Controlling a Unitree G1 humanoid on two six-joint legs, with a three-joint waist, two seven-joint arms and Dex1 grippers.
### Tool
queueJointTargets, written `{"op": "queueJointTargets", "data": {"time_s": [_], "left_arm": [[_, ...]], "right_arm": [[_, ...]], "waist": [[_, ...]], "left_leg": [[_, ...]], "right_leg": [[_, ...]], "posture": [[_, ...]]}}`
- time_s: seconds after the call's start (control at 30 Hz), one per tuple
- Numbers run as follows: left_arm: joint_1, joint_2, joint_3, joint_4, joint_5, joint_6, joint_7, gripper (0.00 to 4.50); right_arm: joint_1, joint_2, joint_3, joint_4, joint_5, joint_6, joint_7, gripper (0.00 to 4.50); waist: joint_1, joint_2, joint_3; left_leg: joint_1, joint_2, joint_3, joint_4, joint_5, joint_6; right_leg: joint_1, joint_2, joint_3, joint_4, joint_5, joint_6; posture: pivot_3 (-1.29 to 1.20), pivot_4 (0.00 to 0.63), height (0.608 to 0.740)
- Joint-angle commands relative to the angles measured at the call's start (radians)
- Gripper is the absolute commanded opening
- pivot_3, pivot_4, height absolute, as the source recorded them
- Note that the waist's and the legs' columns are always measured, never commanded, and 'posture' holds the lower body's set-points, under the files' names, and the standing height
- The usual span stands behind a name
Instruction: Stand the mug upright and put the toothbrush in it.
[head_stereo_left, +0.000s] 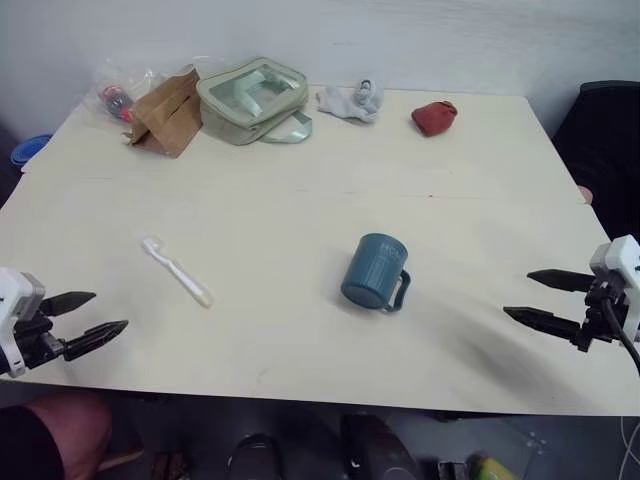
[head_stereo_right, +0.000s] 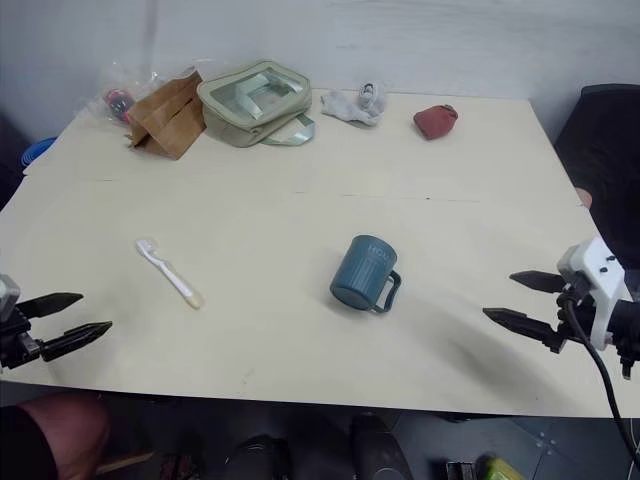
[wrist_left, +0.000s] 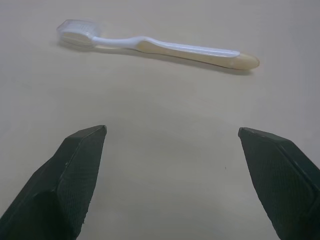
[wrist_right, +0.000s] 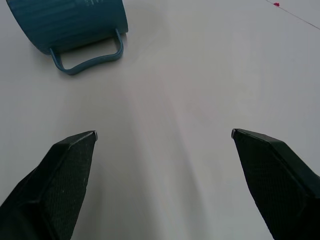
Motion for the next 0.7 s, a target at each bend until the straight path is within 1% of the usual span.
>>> {"op": "queueJointTargets", "data": {"time_s": [0.03, 0.3, 0.37, 0.5, 0.57, 0.7], "left_arm": [[-0.004, 0.019, 0.018, -0.009, -0.003, -0.008, -0.005, 4.49], [-0.013, 0.01, 0.005, -0.006, 0.002, -0.002, 0.011, 4.49], [-0.012, 0.007, 0.001, -0.011, -0.004, 0.005, 0.011, 4.49], [-0.026, 0.009, -0.022, -0.055, -0.033, 0.034, -0.003, 4.49], [-0.071, 0.02, -0.035, -0.117, -0.09, 0.097, -0.001, 4.49], [-0.186, 0.073, -0.076, -0.23, -0.221, 0.249, -0.022, 4.49]], "right_arm": [[0.003, -0.01, -0.028, -0.025, 0.001, -0.011, -0.001, 4.5], [0.006, -0.008, -0.027, -0.035, 0.001, -0.005, -0.012, 4.5], [0.004, -0.006, -0.033, -0.038, 0.015, 0.015, -0.017, 4.5], [-0.028, -0.007, -0.036, -0.051, 0.04, 0.092, -0.076, 4.5], [-0.063, 0.001, -0.044, -0.094, 0.084, 0.191, -0.144, 4.5], [-0.16, 0.048, -0.065, -0.193, 0.224, 0.426, -0.311, 4.5]], "waist": [[0.0, 0.0, 0.0], [0.0, 0.0, 0.0], [0.0, 0.0, 0.0], [0.0, 0.0, 0.0], [0.0, 0.0, 0.0], [0.002, 0.0, 0.0]], "left_leg": [[0.0, 0.0, 0.0, 0.0, 0.0, 0.0], [0.0, 0.0, 0.001, 0.0, 0.0, 0.0], [0.0, 0.0, 0.001, 0.0, 0.0, 0.0], [0.0, 0.0, 0.001, 0.0, 0.0, 0.0], [0.0, 0.0, 0.001, 0.0, 0.0, 0.0], [0.0, 0.0, 0.001, 0.001, 0.0, 0.0]], "right_leg": [[0.0, 0.0, 0.0, 0.0, 0.0, 0.0], [0.0, 0.0, 0.001, 0.0, 0.0, 0.0], [0.0, 0.0, 0.001, 0.0, 0.0, 0.0], [0.0, 0.0, 0.001, 0.0, 0.0, 0.0], [0.0, 0.0, 0.002, 0.0, 0.0, 0.0], [-0.001, 0.0, 0.002, 0.002, 0.0, 0.001]], "posture": [[0.0, 0.15, 0.74], [0.0, 0.15, 0.74], [0.0, 0.15, 0.74], [0.0, 0.15, 0.74], [0.0, 0.15, 0.74], [0.0, 0.15, 0.74]]}}
